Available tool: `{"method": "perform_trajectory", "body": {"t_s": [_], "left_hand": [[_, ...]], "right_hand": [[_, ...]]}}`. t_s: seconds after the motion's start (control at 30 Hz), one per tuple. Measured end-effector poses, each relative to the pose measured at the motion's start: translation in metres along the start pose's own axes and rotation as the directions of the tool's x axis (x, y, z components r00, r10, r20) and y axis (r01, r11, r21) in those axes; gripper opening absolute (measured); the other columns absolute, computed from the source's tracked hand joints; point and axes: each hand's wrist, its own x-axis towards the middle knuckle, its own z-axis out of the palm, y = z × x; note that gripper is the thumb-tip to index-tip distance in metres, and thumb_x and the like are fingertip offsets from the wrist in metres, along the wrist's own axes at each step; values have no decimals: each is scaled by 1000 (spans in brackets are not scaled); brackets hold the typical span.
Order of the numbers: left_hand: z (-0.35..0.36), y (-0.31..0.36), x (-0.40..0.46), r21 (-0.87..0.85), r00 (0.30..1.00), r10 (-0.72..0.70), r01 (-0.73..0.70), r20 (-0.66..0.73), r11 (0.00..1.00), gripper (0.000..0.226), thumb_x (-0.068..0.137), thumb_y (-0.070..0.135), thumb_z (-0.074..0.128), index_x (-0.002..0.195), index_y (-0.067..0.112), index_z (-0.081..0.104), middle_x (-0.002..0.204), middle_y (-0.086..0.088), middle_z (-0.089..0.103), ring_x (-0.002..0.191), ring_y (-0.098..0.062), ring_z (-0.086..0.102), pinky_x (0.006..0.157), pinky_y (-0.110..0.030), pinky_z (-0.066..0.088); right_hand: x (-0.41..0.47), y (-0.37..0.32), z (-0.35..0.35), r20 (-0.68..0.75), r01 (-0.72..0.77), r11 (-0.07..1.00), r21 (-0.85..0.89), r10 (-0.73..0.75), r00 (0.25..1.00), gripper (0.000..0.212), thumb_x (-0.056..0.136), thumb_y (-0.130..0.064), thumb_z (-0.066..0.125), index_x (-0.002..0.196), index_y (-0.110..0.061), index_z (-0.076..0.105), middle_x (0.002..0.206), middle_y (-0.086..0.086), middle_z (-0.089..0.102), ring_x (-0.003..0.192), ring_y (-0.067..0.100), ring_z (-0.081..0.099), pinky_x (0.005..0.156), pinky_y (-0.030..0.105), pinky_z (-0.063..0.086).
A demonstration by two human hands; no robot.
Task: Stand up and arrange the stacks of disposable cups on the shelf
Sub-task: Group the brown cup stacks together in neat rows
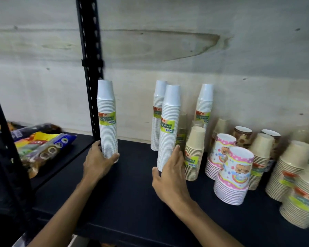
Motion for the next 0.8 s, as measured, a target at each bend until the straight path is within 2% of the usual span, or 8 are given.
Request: {"method": "perform_trajectory", "body": {"t_s": [0.07, 0.13, 0.2, 0.3, 0.5, 0.7, 0.8], "left_hand": [[1, 0, 6, 19, 1000, 21, -21, 21, 1000, 71, 80, 32, 78, 139, 15, 41, 134, -6, 58, 120, -27, 57, 100, -46, 46], [2, 0, 12, 29, 998, 41, -42, 44, 999, 66, 81, 33, 77, 136, 17, 45, 131, -4, 60, 118, -25, 59, 99, -45, 46], [6, 2, 18, 32, 995, 69, -72, 77, 997, 64, 81, 34, 77, 135, 19, 46, 129, -1, 62, 114, -23, 61, 97, -42, 48], [18, 7, 30, 27, 986, 111, -115, 120, 993, 61, 81, 34, 77, 133, 20, 48, 124, 0, 65, 109, -21, 63, 95, -41, 50], [57, 27, 55, -35, 982, 111, -106, 156, 994, 71, 79, 32, 80, 136, 13, 42, 128, -4, 63, 111, -23, 62, 97, -40, 50], [82, 43, 69, -126, 969, 155, -132, 193, 983, 65, 81, 26, 79, 134, 12, 45, 131, -5, 61, 99, -15, 62, 86, -26, 49], [88, 44, 69, -152, 966, 182, -155, 182, 976, 66, 80, 28, 80, 134, 14, 47, 129, -3, 62, 98, -14, 63, 84, -24, 49]], "right_hand": [[10, 3, 7, -26, -19, 1000, 11, 19, 999, 97, 96, -29, 57, 153, -5, -18, 165, 11, -9, 153, 24, -2, 123, 30, 7], [20, 3, 10, -47, -23, 999, 32, 24, 999, 95, 97, -27, 57, 154, -6, -16, 165, 10, -1, 153, 23, 5, 121, 28, 10], [28, 4, 13, -58, -37, 998, 51, 40, 997, 91, 97, -24, 57, 155, -7, -11, 162, 10, 14, 149, 22, 20, 118, 26, 20], [40, 8, 20, -112, -52, 996, 69, 59, 992, 83, 95, -20, 59, 155, -11, 3, 152, 9, 34, 140, 24, 38, 114, 34, 37], [49, 15, 27, -135, -20, 995, 95, 32, 990, 77, 94, -22, 62, 154, -15, 14, 151, 4, 36, 140, 20, 38, 113, 33, 37], [48, 22, 29, -150, 39, 996, 78, -27, 988, 77, 95, -27, 60, 155, -19, 13, 152, -1, 35, 141, 16, 36, 114, 29, 35], [49, 23, 29, -144, 46, 997, 68, -36, 989, 77, 95, -29, 59, 155, -20, 11, 153, -2, 34, 141, 16, 36, 114, 29, 37]]}}
